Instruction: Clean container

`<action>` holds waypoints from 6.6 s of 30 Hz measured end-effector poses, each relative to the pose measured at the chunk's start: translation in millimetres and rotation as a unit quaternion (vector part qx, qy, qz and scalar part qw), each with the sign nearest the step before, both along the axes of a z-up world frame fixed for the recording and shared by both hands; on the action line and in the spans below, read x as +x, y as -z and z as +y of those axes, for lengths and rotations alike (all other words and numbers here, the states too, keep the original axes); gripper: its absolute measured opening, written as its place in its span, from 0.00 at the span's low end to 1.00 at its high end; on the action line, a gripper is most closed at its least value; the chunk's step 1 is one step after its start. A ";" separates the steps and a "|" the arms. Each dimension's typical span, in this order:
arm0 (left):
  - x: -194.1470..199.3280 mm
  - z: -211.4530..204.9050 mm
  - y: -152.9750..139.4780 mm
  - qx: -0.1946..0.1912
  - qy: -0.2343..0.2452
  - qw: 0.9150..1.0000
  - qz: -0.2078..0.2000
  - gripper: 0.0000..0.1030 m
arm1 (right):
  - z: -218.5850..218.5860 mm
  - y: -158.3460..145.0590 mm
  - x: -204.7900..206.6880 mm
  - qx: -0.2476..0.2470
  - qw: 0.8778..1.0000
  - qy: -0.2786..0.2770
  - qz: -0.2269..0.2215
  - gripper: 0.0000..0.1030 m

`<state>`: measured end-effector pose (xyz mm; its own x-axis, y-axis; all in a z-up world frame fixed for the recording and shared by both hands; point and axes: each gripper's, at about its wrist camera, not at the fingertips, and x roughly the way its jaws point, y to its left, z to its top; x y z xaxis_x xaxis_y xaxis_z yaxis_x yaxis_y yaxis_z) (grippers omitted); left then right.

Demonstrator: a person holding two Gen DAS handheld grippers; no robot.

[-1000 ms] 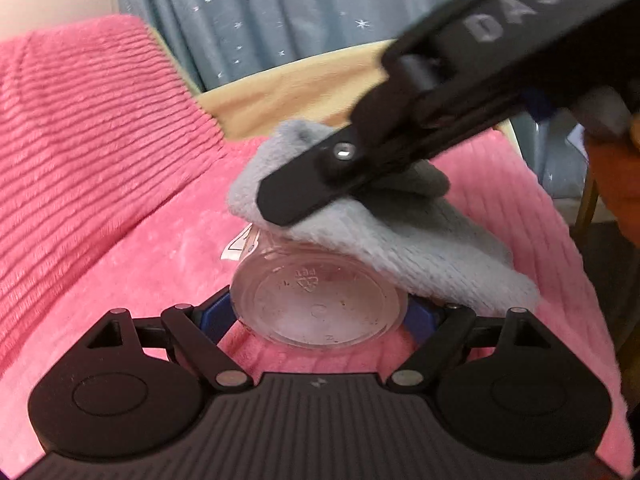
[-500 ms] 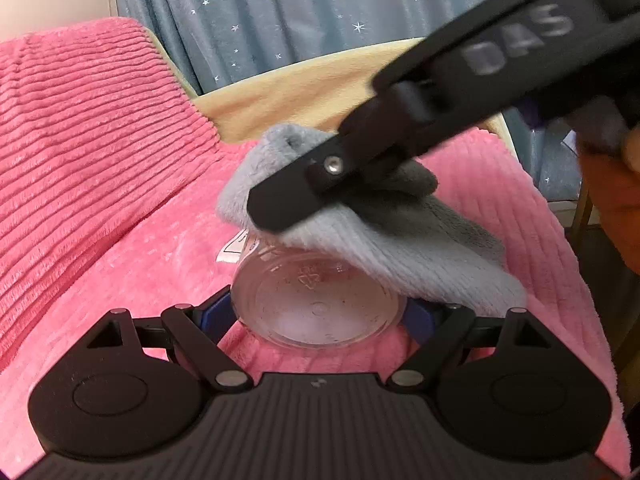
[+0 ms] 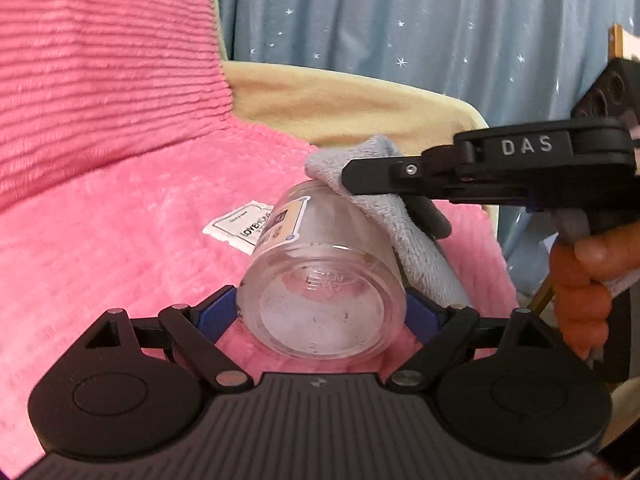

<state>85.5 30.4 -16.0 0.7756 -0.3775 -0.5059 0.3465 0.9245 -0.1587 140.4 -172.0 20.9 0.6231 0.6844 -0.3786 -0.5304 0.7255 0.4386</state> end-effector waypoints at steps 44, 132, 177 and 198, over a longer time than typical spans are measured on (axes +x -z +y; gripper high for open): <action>-12.6 -37.7 1.1 0.141 0.054 0.986 -0.076 0.83 | 9.3 -2.3 -9.3 -0.018 1.000 0.004 -0.017 0.01; -12.4 -32.4 -4.8 0.102 0.051 0.991 -0.067 0.84 | 11.2 6.7 -21.6 -0.011 1.000 -0.021 -0.018 0.02; -4.3 -23.0 -1.5 0.044 0.054 0.997 -0.034 0.85 | 9.9 3.4 -26.6 -0.026 0.999 -0.002 -0.038 0.01; -17.4 -46.6 -0.7 0.140 0.071 0.984 -0.082 0.83 | 12.1 6.9 -28.0 -0.022 0.999 -0.034 -0.030 0.00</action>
<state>68.1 -16.2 -15.2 0.8052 -0.3513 -0.4778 0.4750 0.8644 0.1651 112.4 -159.9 14.0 0.5988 0.7093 -0.3720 -0.6028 0.7050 0.3738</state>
